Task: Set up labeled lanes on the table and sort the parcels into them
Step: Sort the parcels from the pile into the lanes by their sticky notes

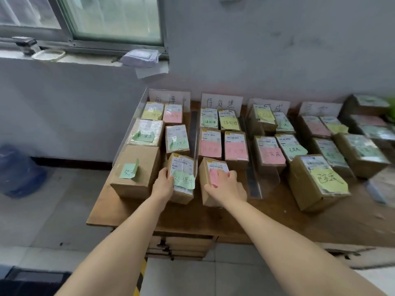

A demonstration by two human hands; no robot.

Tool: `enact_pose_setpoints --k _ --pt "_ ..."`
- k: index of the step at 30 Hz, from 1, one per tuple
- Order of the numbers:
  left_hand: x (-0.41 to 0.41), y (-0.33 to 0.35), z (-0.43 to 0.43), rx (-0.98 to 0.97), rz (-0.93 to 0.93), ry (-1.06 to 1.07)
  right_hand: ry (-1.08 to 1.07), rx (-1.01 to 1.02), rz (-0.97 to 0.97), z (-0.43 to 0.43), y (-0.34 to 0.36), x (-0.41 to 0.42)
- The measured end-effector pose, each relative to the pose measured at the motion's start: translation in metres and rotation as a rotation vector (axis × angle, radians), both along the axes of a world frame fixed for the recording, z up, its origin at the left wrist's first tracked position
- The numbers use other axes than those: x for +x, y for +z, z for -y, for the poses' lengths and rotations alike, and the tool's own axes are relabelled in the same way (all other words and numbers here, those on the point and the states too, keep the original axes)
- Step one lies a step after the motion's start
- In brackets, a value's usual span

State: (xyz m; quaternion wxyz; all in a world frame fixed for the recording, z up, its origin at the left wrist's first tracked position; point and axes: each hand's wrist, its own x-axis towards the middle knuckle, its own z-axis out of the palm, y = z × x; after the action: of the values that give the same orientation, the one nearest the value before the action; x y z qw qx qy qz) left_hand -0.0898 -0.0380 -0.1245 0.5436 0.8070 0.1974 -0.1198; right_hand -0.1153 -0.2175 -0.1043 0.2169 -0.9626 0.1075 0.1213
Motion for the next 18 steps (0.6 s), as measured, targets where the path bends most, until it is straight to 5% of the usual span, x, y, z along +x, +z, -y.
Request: enact_pose_setpoints --k 5,18 --pt "0.005 -0.017 -0.008 0.153 -0.024 -0.209 -0.006 0.127 -0.043 -0.015 -0.013 0.002" --pt "0.011 0.022 -0.001 0.623 0.257 -0.433 0.107 -0.070 0.014 0.002 0.005 0.002"
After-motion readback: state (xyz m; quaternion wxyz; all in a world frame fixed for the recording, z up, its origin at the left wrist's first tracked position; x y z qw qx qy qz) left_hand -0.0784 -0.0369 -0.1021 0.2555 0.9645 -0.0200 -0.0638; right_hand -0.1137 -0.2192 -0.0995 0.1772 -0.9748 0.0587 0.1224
